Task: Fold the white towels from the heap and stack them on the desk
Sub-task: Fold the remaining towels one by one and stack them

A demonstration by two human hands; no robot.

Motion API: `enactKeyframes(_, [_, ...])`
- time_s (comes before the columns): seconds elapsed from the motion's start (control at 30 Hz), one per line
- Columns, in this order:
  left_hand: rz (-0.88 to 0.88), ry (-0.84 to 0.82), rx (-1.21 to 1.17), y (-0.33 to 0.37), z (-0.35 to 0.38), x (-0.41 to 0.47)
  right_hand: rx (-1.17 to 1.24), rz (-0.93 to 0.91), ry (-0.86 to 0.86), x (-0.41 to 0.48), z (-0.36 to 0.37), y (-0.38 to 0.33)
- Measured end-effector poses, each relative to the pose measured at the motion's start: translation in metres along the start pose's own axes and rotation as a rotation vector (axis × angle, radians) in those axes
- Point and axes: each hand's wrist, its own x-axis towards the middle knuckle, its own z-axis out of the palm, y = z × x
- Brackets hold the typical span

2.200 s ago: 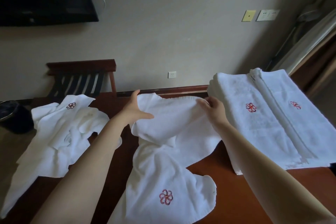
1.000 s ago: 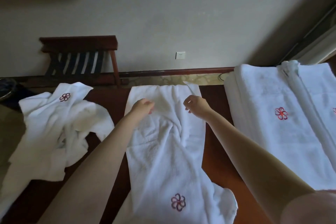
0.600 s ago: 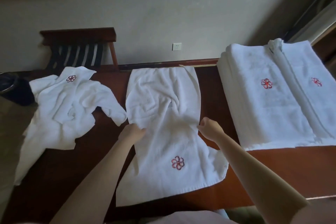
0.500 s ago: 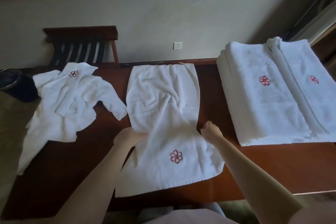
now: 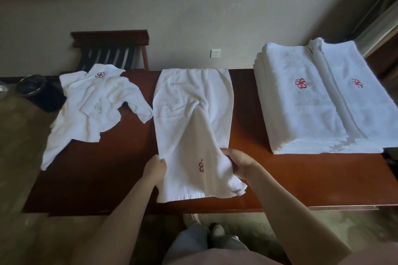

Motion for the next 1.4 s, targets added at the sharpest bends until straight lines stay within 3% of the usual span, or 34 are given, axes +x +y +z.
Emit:
enactKeyframes(0.17, [0.022,-0.031,-0.276,-0.003,0.005,-0.012,-0.024,-0.065,0.051,-0.027,-0.009,0.009])
enactKeyframes(0.3, [0.028,0.05,-0.267,-0.016,0.006,-0.017,0.076,-0.3,0.408,-0.05,-0.046,0.02])
enactKeyframes(0.37, [0.011,0.091,-0.202,-0.026,0.004,-0.021,0.06,-0.365,0.507,-0.062,-0.069,0.028])
enactKeyframes(0.43, [-0.009,0.122,-0.146,-0.035,0.005,-0.027,-0.132,-0.349,0.594,-0.069,-0.09,0.04])
enactKeyframes(0.5, [-0.029,0.149,-0.104,-0.041,0.006,-0.033,-0.452,-0.22,0.648,-0.072,-0.102,0.055])
enactKeyframes(0.6, [-0.039,0.149,-0.005,-0.047,0.01,-0.044,-0.879,0.025,0.577,-0.071,-0.102,0.081])
enactKeyframes(0.73, [-0.104,0.176,0.299,-0.053,0.015,-0.063,-1.146,0.124,0.632,-0.076,-0.096,0.104])
enactKeyframes(0.8, [-0.12,0.209,0.414,-0.052,0.018,-0.07,-1.205,0.103,0.748,-0.08,-0.092,0.107])
enactKeyframes(0.9, [-0.065,0.205,0.5,-0.039,0.023,-0.072,-1.317,-0.084,0.864,-0.077,-0.087,0.101])
enactKeyframes(0.97, [-0.005,0.191,0.527,-0.026,0.023,-0.068,-1.295,-0.18,0.833,-0.072,-0.083,0.089])
enactKeyframes(1.03, [0.058,0.141,0.475,-0.008,0.02,-0.059,-1.244,-0.211,0.692,-0.066,-0.079,0.071])
enactKeyframes(1.13, [0.169,0.002,0.246,0.026,0.009,-0.043,-1.197,-0.226,0.53,-0.052,-0.069,0.035])
enactKeyframes(1.23, [0.274,-0.074,0.074,0.066,-0.01,-0.028,-1.172,-0.269,0.482,-0.035,-0.054,-0.011])
enactKeyframes(1.4, [0.354,-0.068,0.031,0.134,-0.06,0.018,-1.164,-0.343,0.473,-0.002,-0.026,-0.098])
